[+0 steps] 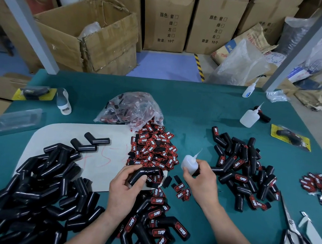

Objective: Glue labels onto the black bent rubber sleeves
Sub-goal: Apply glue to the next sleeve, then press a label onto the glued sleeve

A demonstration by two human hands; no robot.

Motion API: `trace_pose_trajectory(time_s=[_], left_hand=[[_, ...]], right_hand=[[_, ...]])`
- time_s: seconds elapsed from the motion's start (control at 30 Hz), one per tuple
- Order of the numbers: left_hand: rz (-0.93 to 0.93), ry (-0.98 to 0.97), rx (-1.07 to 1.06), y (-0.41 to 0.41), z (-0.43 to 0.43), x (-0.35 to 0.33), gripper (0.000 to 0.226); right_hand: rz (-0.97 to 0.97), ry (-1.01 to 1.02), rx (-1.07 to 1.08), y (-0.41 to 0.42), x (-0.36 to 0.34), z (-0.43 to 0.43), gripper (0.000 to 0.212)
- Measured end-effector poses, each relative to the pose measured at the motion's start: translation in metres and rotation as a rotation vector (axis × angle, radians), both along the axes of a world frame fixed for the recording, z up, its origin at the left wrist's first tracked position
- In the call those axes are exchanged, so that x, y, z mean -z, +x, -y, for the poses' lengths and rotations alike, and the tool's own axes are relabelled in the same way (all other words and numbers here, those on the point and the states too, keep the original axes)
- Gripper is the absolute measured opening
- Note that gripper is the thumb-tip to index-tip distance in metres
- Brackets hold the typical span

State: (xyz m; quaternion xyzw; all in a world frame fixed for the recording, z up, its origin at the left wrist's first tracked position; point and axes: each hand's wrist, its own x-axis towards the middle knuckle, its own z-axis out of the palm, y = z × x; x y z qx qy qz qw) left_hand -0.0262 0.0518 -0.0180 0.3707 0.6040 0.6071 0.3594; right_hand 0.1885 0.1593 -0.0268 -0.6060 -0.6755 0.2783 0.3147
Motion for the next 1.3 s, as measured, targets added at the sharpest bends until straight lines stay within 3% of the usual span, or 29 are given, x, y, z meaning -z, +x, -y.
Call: trace_pose_trajectory(time_s=[0.33, 0.43, 0.5, 0.6, 0.67, 0.77, 0.83, 1.0, 1.23, 1.3], left_hand=[[-0.018, -0.017, -0.001, -0.001, 0.001, 0.001, 0.037], [-0.017, -0.019, -0.01, 0.0, 0.001, 0.001, 0.034], [-0.025, -0.008, -0.02, 0.0, 0.001, 0.0, 0.034], [-0.034, 0.021, -0.038, 0.0, 0.0, 0.001, 0.035], [-0.039, 0.033, -0.05, -0.001, -0.001, 0.003, 0.035], [-0.047, 0.042, -0.045, -0.002, -0.001, 0.007, 0.035], [-0.059, 0.036, -0.034, -0.003, -0.001, 0.009, 0.036], [-0.09, 0.04, -0.008, -0.004, 0.0, 0.008, 0.034], [-0.044, 0.002, 0.043, -0.004, 0.002, 0.012, 0.043], [-0.045, 0.009, 0.055, -0.003, 0.003, 0.01, 0.042]], right_hand=[[0.011, -0.012, -0.013, 0.002, 0.0, 0.0, 0.026], [-0.086, -0.033, -0.011, 0.0, -0.005, 0.002, 0.042], [-0.239, 0.164, 0.031, 0.0, -0.017, 0.006, 0.049], [-0.235, 0.642, -0.03, 0.007, -0.04, 0.015, 0.021], [0.027, 0.523, -0.257, 0.008, -0.052, 0.02, 0.022], [0.68, 0.162, -0.604, 0.006, -0.05, 0.025, 0.019], [0.837, 0.1, -0.631, 0.001, -0.049, 0.027, 0.016], [0.864, 0.03, -0.618, 0.001, -0.046, 0.026, 0.012], [0.742, 0.028, -0.638, -0.003, -0.058, 0.033, 0.017], [0.629, 0.042, -0.662, -0.003, -0.064, 0.04, 0.014]])
